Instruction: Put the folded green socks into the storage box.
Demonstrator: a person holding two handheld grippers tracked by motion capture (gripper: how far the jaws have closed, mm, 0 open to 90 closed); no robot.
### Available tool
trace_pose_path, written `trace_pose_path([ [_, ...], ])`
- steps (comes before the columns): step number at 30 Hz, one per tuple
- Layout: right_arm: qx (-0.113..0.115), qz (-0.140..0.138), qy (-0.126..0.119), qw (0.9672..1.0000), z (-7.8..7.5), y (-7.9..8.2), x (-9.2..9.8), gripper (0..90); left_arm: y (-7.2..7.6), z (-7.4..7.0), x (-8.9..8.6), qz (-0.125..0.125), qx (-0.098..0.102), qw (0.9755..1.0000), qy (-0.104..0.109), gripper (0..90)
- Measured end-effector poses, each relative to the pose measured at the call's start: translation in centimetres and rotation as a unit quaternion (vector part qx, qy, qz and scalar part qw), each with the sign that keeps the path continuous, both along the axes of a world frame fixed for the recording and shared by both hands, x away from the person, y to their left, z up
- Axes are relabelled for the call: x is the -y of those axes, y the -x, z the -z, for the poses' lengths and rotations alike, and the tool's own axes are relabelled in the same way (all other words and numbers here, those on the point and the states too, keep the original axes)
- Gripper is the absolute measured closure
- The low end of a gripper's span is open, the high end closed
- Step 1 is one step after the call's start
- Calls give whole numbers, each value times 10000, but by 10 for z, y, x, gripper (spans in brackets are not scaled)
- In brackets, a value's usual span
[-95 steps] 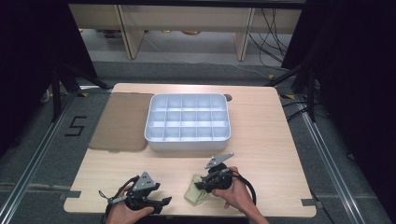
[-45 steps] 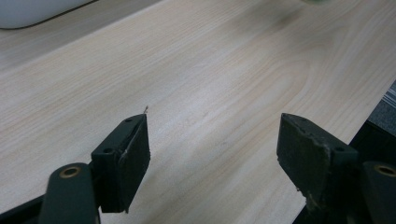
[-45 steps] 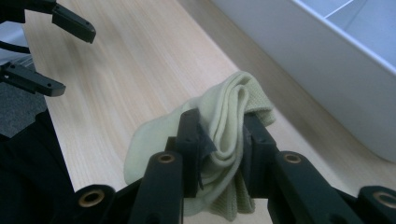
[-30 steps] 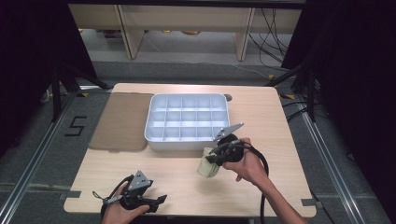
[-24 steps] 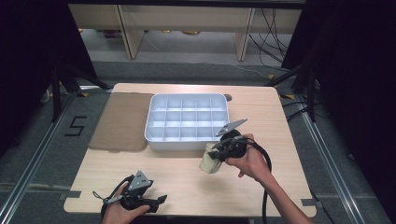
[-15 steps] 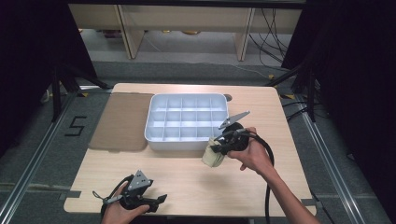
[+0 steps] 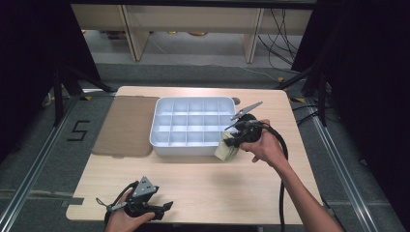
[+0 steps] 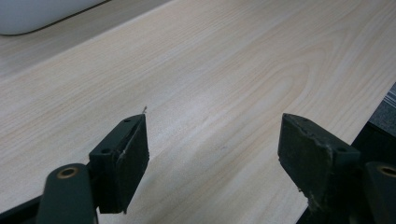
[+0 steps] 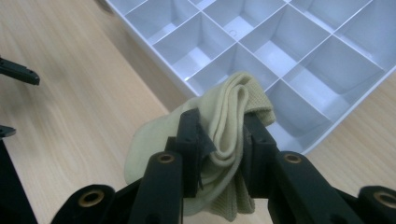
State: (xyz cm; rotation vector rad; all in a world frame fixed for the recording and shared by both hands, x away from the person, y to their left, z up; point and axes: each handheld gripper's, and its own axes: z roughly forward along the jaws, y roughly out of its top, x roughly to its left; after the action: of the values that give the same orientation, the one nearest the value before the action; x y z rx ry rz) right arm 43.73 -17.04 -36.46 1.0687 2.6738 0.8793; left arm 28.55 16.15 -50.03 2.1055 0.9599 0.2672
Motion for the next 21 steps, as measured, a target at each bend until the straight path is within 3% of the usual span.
trace_pose_path([
  [11, 2, 164, 21, 9999, -5, -26, 1, 727, -1, -1, -2, 25, 10, 10000, -37, 241],
  [13, 88, 125, 52, 9999, -5, -32, 2, 727, -1, -1, -2, 30, 9, 10000, -41, 241],
  [15, 15, 207, 27, 9998, -4, -36, 2, 727, 0, -1, -2, -28, -39, 10000, 1, 241],
  [21, 75, 336, 160, 9993, 1, -51, 3, 726, -1, -2, -3, -4, 0, 10000, 7, 241],
])
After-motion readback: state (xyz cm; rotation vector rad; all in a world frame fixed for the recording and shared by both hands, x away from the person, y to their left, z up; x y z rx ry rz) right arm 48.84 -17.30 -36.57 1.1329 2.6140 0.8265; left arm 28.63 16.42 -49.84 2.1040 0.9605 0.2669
